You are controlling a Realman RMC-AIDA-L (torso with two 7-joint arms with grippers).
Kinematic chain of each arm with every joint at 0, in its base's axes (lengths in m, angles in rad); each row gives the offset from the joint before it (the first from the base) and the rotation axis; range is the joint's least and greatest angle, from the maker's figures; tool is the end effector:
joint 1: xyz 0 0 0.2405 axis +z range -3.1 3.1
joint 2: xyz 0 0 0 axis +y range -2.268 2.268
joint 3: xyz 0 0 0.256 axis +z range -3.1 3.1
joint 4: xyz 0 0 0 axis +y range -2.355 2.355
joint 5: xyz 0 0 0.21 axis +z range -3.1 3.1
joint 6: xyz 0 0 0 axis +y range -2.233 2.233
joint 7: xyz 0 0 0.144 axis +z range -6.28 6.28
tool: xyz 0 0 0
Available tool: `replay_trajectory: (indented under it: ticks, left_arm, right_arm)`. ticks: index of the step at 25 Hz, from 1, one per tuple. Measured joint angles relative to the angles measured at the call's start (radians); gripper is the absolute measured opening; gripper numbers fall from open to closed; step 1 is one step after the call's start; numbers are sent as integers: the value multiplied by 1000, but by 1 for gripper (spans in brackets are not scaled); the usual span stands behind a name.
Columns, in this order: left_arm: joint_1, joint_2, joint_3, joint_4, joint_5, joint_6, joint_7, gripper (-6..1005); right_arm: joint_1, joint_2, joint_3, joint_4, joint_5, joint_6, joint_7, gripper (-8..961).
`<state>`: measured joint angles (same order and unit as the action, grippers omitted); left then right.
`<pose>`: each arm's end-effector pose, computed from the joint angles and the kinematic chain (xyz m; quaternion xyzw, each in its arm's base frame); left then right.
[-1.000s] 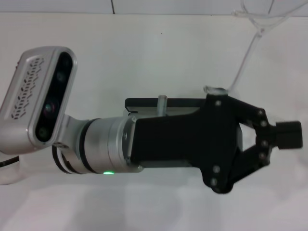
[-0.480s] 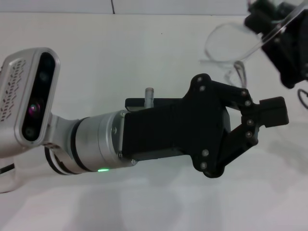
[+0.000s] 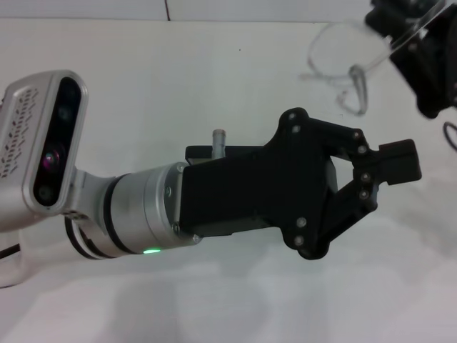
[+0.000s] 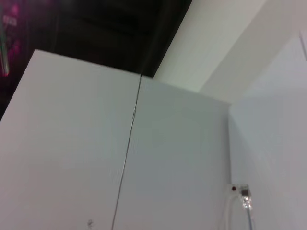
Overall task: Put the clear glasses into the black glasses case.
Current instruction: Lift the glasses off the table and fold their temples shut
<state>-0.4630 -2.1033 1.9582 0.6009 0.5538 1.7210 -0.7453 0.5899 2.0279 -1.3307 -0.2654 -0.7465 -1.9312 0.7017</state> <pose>-0.1247 0.2443 -0.0605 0.8073 -0.0526 0.5878 0.0007 0.1792 0.3066 0.0207 -0.7731 -0.0591 0.6051 0.1807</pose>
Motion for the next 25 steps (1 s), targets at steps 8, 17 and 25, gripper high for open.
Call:
replay_trajectory:
  ticks: [8, 17, 25]
  left_arm:
    - [1, -1, 26, -3, -19, 6, 12, 44]
    - [4, -1, 27, -51, -106, 1, 12, 44]
    - [3, -1, 27, -65, -113, -1, 9, 44]
  right_arm:
    - [8, 0, -62, -22, 2, 69, -14, 126]
    - [5, 0, -196, -71, 11, 155, -37, 127]
    - [7, 0, -214, -72, 10, 162, -38, 127]
